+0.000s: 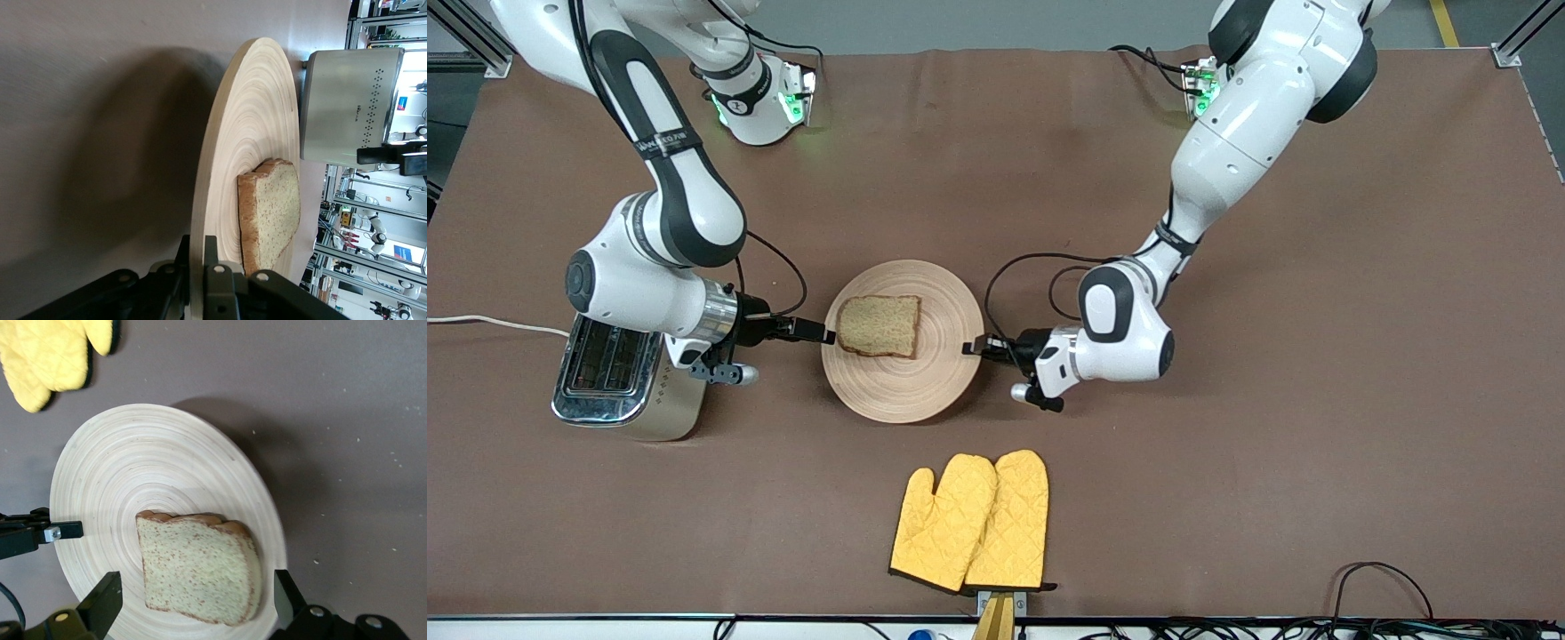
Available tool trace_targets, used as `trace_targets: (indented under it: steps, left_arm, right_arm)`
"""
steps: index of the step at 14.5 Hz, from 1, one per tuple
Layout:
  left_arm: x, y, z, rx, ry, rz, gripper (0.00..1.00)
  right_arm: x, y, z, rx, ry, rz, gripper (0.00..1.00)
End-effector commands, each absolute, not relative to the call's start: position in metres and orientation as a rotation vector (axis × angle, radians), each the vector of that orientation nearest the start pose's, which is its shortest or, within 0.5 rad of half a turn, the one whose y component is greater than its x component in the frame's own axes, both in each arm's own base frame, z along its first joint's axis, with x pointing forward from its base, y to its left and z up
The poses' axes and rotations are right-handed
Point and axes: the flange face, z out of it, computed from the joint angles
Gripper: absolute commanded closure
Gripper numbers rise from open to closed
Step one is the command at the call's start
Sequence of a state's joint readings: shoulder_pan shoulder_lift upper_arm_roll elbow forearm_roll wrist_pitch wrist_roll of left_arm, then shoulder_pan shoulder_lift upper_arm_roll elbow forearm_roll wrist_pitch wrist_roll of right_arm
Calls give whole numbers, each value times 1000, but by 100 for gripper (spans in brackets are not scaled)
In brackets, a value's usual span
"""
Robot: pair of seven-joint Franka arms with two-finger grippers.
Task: Move plate and put bread in toaster
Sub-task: 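Withdraw the left gripper while the right gripper reaches the bread slice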
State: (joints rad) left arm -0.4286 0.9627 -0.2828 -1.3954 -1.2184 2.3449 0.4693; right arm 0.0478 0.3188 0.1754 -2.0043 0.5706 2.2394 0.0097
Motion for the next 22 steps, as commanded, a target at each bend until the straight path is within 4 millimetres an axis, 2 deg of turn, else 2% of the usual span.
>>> trace_targets:
  steps: [1,2,3,4,5,7,8,11,13,14,16,17,19,22]
  left_arm:
    - [568,-480,156,2065,-111,-149,97]
    - [568,-479,152,2067,-122,-139,96]
    - [567,-478,148,2068,-130,-137,94]
    - [567,-478,147,2068,-134,-135,85]
    - [567,-478,147,2069,-135,-135,71]
    - [569,-475,148,2069,-130,-132,13]
    - [571,-473,150,2068,-131,-127,0]
    - [597,-445,162,2067,-96,-88,0]
    - [614,-421,167,2078,-102,-71,0]
    - [625,-403,170,2086,-118,-67,0]
    - [643,-371,175,2133,-171,-47,0]
    - [655,-350,186,2159,-201,-24,0]
    - [675,-300,194,2180,-240,-49,0]
    - [693,-244,225,2227,-313,-44,0]
  right_arm:
    - [548,168,283,-2739,141,188,0]
    - [538,176,274,-2784,142,172,0]
    - [537,176,272,-2823,138,149,0]
    - [535,178,270,-2854,120,151,0]
    - [532,179,268,-2900,116,159,0]
    - [523,181,260,-3037,172,188,0]
    - [519,187,259,-3074,194,208,0]
    - [516,194,255,-3080,206,220,0]
    - [514,194,252,-3081,210,234,11]
    - [515,194,252,-3080,246,237,23]
    - [514,194,249,-3080,256,242,38]
    - [514,195,250,-3080,254,240,40]
    - [511,198,241,-3083,248,261,40]
    - [505,204,230,-3089,242,292,41]
